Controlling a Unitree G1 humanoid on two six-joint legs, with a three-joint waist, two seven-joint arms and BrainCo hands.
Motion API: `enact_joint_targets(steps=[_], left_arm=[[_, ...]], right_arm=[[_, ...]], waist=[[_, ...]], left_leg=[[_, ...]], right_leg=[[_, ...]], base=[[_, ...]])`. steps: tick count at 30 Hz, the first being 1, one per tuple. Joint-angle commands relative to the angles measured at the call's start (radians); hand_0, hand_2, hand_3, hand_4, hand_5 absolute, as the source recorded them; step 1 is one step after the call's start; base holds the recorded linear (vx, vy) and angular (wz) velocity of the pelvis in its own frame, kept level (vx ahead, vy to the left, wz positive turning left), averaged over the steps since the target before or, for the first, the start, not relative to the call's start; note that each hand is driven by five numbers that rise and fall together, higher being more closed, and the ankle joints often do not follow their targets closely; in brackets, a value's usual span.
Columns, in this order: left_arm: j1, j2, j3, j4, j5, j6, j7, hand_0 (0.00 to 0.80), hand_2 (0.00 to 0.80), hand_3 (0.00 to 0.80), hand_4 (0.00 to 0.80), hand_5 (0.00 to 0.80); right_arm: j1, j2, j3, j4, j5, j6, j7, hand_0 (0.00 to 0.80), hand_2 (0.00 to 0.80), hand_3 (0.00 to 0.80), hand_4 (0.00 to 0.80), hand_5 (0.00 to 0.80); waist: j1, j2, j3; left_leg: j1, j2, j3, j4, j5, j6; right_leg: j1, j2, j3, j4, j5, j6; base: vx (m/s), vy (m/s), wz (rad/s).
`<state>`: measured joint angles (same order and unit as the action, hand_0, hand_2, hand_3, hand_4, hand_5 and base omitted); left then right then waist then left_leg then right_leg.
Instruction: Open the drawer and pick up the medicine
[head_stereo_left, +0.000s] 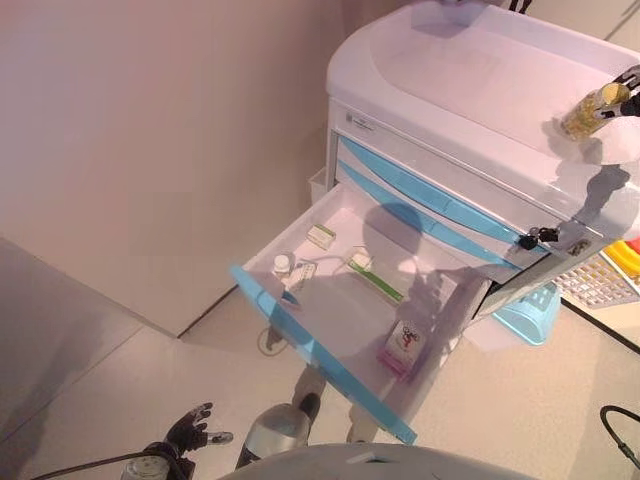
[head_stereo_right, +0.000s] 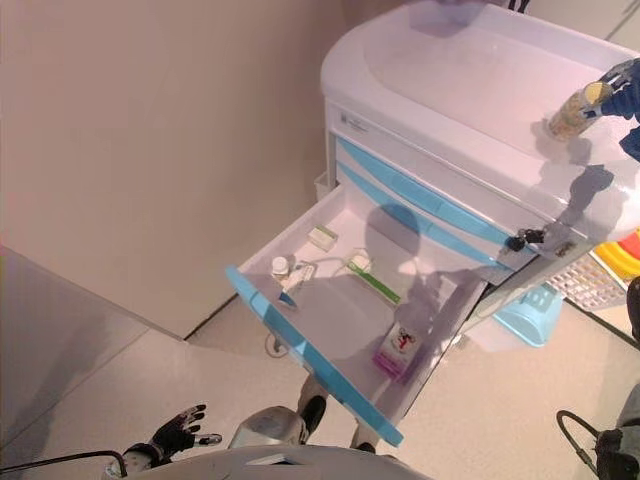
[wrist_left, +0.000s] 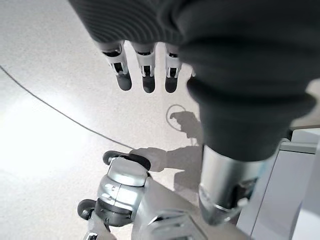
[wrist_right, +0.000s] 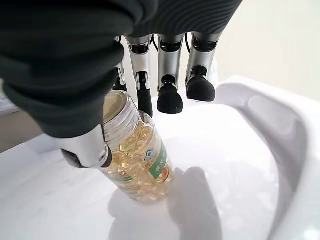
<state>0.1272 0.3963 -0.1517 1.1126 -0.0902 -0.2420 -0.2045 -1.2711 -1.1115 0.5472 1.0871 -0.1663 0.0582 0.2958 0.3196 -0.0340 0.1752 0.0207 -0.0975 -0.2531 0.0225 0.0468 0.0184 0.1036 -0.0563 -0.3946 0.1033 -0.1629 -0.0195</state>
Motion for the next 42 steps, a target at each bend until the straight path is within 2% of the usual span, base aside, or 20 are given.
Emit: enact_joint_targets(steps=[1,4,5,6,18,29,34,38,42], left_arm=[[0.011,0.061,-0.017,-0.044,-0.046,-0.023,-0.008,0.000,0.000,0.000,0.000,0.000],[0.014,0.064,-0.017,-0.049,-0.045,-0.022,-0.007,0.000,0.000,0.000,0.000,0.000],[0.015,0.064,-0.017,-0.049,-0.046,-0.023,-0.006,0.000,0.000,0.000,0.000,0.000],[0.015,0.065,-0.017,-0.050,-0.045,-0.022,-0.007,0.000,0.000,0.000,0.000,0.000],[0.022,0.053,-0.028,-0.050,-0.053,-0.039,0.002,0.000,0.000,0.000,0.000,0.000],[0.028,0.041,-0.036,-0.023,-0.077,-0.050,0.007,0.000,0.000,0.000,0.000,0.000],[0.027,0.038,-0.040,-0.008,-0.077,-0.054,0.009,0.000,0.000,0.000,0.000,0.000],[0.022,0.036,-0.041,0.007,-0.057,-0.052,0.005,0.000,0.000,0.000,0.000,0.000],[0.016,0.032,-0.055,0.005,-0.021,-0.037,0.000,0.000,0.000,0.000,0.000,0.000]], right_arm=[[-0.099,-0.019,0.091,-0.022,0.021,0.007,0.033,0.800,0.800,0.800,0.800,0.800],[-0.102,-0.027,0.102,-0.006,0.011,0.000,0.047,0.794,0.794,0.794,0.794,0.794],[-0.100,-0.028,0.103,-0.005,0.008,-0.005,0.047,0.493,0.493,0.493,0.493,0.493],[-0.099,-0.030,0.104,-0.005,0.009,-0.010,0.039,0.000,0.000,0.000,0.000,0.000],[-0.103,-0.046,0.086,-0.043,0.027,-0.065,-0.196,0.000,0.000,0.000,0.000,0.000],[-0.110,-0.048,0.063,-0.050,0.041,-0.075,-0.416,0.000,0.000,0.000,0.000,0.000],[-0.092,-0.054,0.011,-0.096,0.207,-0.121,-0.554,0.000,0.000,0.000,0.000,0.000],[-0.036,-0.055,-0.110,-0.176,0.388,-0.202,-0.646,0.000,0.000,0.000,0.000,0.000],[0.077,-0.039,-0.236,-0.280,0.519,-0.263,-0.684,0.000,0.000,0.000,0.000,0.000]], waist=[[0.031,-0.031,0.000],[0.032,-0.034,0.006],[0.031,-0.035,0.006],[0.031,-0.036,0.007],[0.020,-0.035,0.004],[0.012,-0.030,0.002],[-0.006,-0.030,-0.006],[-0.039,-0.026,-0.016],[-0.080,-0.017,-0.022]], left_leg=[[-0.016,-0.035,0.021,0.010,-0.082,-0.002],[-0.017,-0.033,0.023,0.005,-0.079,-0.002],[-0.017,-0.033,0.024,0.005,-0.079,-0.002],[-0.018,-0.033,0.025,0.004,-0.078,-0.002],[-0.011,-0.027,0.051,-0.006,-0.078,-0.004],[-0.006,-0.024,0.072,-0.015,-0.081,-0.003],[-0.004,-0.019,0.091,-0.015,-0.086,-0.001],[0.011,-0.014,0.119,-0.015,-0.100,0.003],[0.023,-0.011,0.147,-0.001,-0.117,0.011]], right_leg=[[-0.023,-0.022,0.022,0.012,0.029,0.043],[-0.024,-0.020,0.021,0.007,0.033,0.043],[-0.025,-0.019,0.022,0.007,0.033,0.044],[-0.026,-0.019,0.022,0.007,0.035,0.044],[-0.026,-0.016,0.031,-0.010,0.046,0.053],[-0.031,-0.019,0.041,-0.031,0.062,0.066],[-0.035,-0.021,0.047,-0.035,0.067,0.071],[-0.037,-0.020,0.068,-0.027,0.063,0.077],[-0.044,-0.023,0.102,0.000,0.051,0.078]], base=[[-0.035,-0.009,0.00],[0.000,0.000,0.00],[0.000,0.000,0.00],[0.000,0.000,0.00],[0.000,0.000,0.00],[-0.026,0.017,-0.08],[-0.018,0.004,-0.11],[-0.018,-0.004,-0.12],[-0.046,-0.017,-0.17]])
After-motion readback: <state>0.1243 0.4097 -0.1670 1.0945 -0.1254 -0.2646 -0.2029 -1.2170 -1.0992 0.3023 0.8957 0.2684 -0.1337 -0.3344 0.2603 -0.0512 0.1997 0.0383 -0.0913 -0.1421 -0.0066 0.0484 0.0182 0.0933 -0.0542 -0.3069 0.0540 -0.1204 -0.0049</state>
